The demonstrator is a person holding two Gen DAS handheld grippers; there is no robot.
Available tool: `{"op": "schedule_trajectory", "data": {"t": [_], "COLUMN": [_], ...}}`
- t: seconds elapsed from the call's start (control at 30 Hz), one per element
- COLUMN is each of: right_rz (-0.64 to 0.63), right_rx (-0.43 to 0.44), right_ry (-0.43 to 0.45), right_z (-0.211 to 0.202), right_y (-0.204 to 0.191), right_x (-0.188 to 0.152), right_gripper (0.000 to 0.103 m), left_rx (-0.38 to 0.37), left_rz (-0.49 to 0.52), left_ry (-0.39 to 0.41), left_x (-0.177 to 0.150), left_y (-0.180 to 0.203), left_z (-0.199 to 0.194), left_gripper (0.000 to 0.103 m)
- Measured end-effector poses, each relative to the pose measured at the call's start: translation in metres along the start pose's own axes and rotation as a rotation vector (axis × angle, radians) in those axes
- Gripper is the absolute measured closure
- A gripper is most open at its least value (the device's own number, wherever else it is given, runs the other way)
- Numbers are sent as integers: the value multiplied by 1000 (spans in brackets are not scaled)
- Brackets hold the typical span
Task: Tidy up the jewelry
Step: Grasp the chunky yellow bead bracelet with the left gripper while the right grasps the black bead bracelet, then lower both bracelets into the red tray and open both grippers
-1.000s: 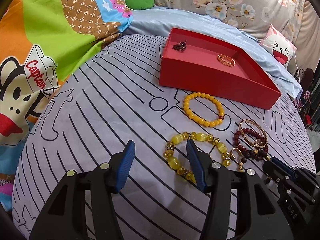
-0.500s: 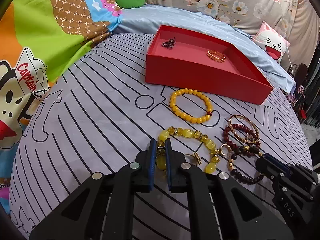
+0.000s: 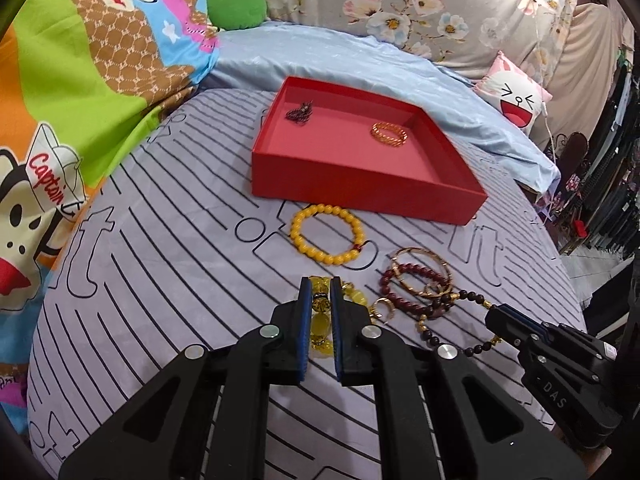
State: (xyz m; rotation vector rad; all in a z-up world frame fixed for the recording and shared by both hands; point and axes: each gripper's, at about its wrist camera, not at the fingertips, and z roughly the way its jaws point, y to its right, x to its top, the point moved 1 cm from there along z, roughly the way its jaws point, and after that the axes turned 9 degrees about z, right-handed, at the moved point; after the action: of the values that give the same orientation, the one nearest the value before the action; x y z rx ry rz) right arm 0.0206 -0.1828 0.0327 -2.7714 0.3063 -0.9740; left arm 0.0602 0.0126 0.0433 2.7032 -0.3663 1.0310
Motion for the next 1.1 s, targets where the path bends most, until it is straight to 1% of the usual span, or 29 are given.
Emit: {"op": "schedule_trajectory", "data": {"t": [0.23, 0.33, 0.4, 0.53, 0.67, 0.77, 0.9, 1.0, 1.1], "right_rz": [-20, -39, -48, -56, -70, -79, -87, -67, -31], "right_rx": [3, 1, 3, 23, 37, 41, 46, 69, 105], "right_ry": [44, 76, 95, 120, 146, 150, 145, 125, 91], "right_z": [-16, -21, -24, -26, -20, -8, 13, 33, 55], "right_y": [0, -3, -4, -6, -10, -16, -24, -26, -28], "right_x": [15, 30, 41, 64, 99, 125, 154, 172, 187], "right_gripper": [95, 95, 95, 95, 95, 95, 95, 95, 95], "left_rx": [-42, -59, -51, -60, -57, -68, -84, -113, -135], "left_rz": [34, 53, 78, 124, 152, 146, 117, 80, 54], "left_ry": [44, 62, 84, 139, 194, 217, 203, 185, 164], "left_x": [20, 32, 42, 73, 109, 137, 166, 179, 186], "left_y": [13, 19, 24, 33, 38, 36, 26, 14, 4], "left_z": [-20, -26, -30, -39, -40, -30, -2, 20, 42], "left_gripper": [94, 94, 94, 94, 94, 94, 94, 94, 94]}}
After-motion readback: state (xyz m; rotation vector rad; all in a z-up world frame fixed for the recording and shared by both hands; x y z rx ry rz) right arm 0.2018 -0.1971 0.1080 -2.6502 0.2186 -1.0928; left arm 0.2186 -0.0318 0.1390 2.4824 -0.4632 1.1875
